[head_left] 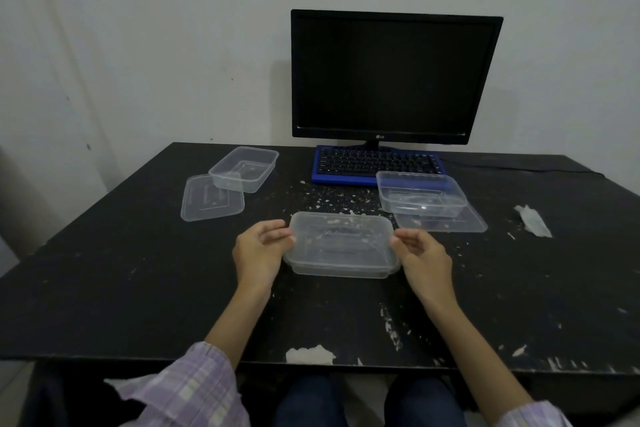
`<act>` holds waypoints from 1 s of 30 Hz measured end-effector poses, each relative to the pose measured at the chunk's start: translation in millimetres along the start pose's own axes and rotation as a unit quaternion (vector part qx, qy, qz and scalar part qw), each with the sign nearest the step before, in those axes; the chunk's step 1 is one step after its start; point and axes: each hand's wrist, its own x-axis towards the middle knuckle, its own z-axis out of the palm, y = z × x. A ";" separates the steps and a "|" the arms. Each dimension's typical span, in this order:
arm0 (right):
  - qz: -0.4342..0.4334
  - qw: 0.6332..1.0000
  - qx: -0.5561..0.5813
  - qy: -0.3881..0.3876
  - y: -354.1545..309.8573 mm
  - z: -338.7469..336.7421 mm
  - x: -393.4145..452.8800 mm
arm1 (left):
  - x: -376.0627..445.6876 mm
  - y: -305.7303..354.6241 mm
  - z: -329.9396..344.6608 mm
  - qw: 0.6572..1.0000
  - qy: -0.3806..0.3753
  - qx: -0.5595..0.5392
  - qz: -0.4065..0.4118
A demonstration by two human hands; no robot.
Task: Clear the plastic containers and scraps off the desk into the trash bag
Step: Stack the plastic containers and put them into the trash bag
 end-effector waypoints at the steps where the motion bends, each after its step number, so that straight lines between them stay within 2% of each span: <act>1: -0.002 1.000 -0.004 0.001 0.5 0.5 1.1 | 1.5 -1.2 1.3 1.000 0.007 0.005 -0.003; 3: -0.001 1.000 -0.007 -0.001 1.1 0.9 4.6 | 6.1 -3.5 4.1 1.000 0.012 0.018 -0.017; 10: 0.007 1.000 -0.023 0.005 0.6 -0.9 25.5 | 27.3 0.3 21.5 0.996 -0.060 -0.016 -0.069; 23: -0.021 0.997 -0.078 -0.008 8.5 0.2 35.5 | 36.7 -2.4 28.2 0.996 -0.069 0.002 -0.054; 27: -0.030 0.995 -0.088 -0.020 7.4 -0.4 32.5 | 36.1 -3.9 29.2 0.994 -0.084 0.072 -0.006; 30: -0.032 0.995 -0.089 -0.030 6.3 -1.2 29.8 | 36.4 -3.8 30.4 0.983 -0.132 0.123 0.034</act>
